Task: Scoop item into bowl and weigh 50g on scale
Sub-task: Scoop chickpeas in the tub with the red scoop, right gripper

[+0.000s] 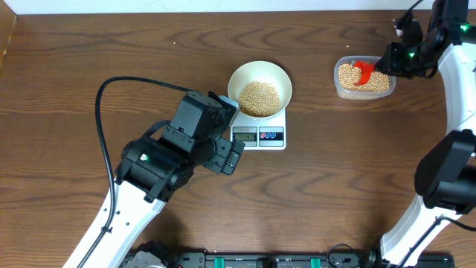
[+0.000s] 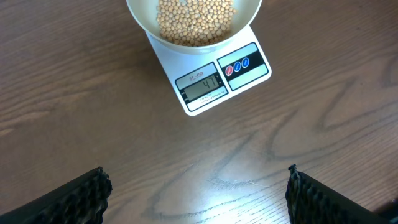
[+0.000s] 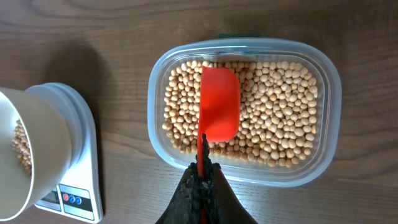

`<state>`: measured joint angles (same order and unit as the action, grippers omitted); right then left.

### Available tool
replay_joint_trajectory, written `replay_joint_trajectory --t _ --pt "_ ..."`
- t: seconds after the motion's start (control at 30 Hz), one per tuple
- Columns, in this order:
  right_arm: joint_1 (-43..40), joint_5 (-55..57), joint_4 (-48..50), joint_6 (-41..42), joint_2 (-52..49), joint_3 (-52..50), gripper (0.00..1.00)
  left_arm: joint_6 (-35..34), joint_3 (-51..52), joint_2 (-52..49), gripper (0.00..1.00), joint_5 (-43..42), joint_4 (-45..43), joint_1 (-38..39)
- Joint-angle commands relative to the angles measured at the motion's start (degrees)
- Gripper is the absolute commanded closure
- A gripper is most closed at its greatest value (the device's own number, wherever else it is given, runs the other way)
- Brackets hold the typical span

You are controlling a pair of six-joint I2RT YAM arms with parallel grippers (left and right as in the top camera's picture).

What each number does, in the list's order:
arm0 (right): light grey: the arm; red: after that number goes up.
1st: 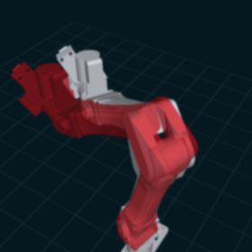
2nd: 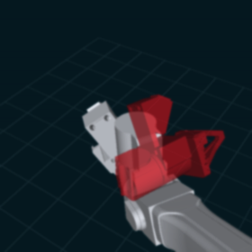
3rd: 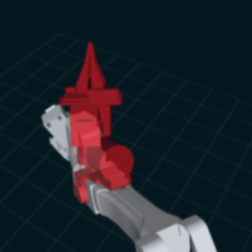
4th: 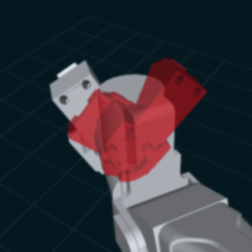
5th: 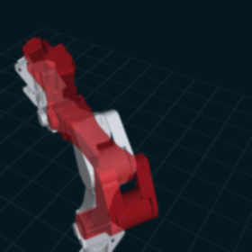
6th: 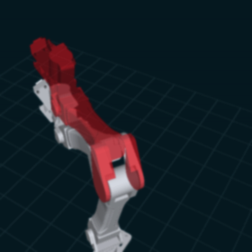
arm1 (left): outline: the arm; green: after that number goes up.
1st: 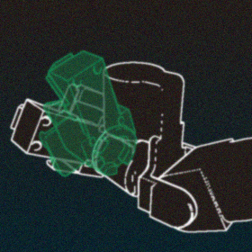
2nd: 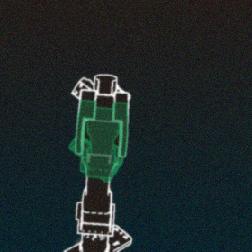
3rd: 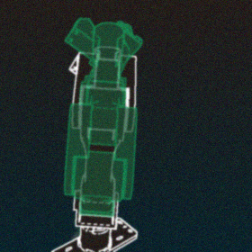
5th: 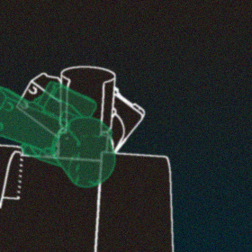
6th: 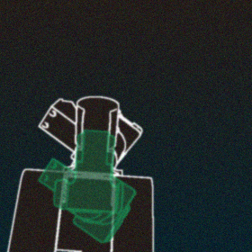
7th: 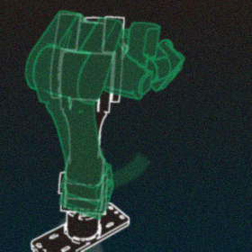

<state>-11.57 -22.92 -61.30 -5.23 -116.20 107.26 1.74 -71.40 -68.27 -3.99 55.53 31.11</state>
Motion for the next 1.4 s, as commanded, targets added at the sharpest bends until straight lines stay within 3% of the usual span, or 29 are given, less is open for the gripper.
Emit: replay_joint_trajectory --t 0.0,0.17,1.0,1.37 --pt "-0.94 -1.36 -0.22 -1.27 2.8 -0.13 0.99 0.42 -1.44 -0.33 0.08 -0.09 0.13 -0.35" --pt "-0.7 -1.16 -0.92 -5.25 4.22 -0.13 0.99 0.39 -1.44 -0.33 0.08 -0.07 0.13 -0.35" --pt "-1.53 -4.31 -1.66 -5.92 6.29 -0.15 0.99 0.42 -1.42 -0.33 0.08 -0.09 0.13 -0.35" --pt "-4.48 -11.93 -1.01 -5.55 6.25 -2.32 0.99 0.39 -1.44 -0.33 0.08 -0.07 0.13 -0.35"
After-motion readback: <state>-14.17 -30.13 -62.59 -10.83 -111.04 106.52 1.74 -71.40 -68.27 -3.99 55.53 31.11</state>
